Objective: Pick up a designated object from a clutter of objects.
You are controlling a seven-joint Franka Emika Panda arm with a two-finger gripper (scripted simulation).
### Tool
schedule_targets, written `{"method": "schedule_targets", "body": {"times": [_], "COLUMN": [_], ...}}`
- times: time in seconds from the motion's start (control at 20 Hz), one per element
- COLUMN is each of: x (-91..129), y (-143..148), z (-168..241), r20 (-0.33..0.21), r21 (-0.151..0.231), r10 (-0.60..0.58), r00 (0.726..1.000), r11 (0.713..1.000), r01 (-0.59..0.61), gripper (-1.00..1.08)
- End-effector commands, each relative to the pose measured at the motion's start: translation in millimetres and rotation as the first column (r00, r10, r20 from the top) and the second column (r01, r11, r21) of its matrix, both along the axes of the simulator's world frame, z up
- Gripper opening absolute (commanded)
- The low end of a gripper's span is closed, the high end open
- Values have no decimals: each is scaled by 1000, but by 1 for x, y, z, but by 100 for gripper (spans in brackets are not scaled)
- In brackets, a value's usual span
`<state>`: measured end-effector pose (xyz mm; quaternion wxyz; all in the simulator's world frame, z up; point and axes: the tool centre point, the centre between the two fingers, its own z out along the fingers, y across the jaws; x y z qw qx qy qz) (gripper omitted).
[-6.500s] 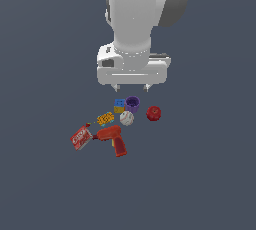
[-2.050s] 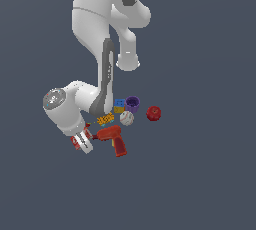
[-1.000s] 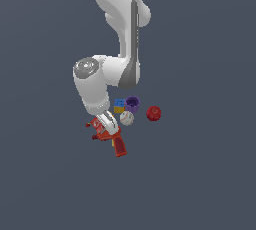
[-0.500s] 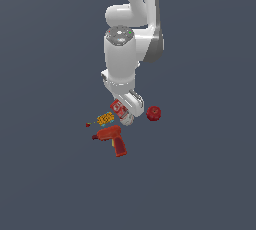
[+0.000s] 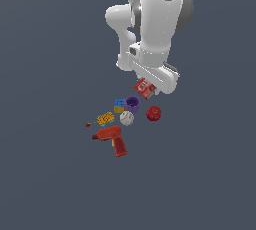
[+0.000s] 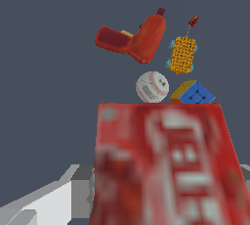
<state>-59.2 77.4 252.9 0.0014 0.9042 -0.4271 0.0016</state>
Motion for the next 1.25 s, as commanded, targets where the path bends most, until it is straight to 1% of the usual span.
{"method": "schedule_targets", "body": {"times": [0.0, 0.4, 0.65, 0.9, 1.2], "x": [-10, -38, -50, -56, -57], "y": [24, 101, 140, 163, 171], "z": [19, 77, 106, 123, 129], "r20": [0, -1, -1, -2, -2], "r21": [-1, -1, 1, 3, 4], "r10": [-1, 0, 0, 0, 0], "r00": [1000, 1000, 1000, 1000, 1000], "r11": [1000, 1000, 1000, 1000, 1000], "r01": [1, 0, 0, 0, 0], "gripper": [-100, -100, -100, -100, -100]}}
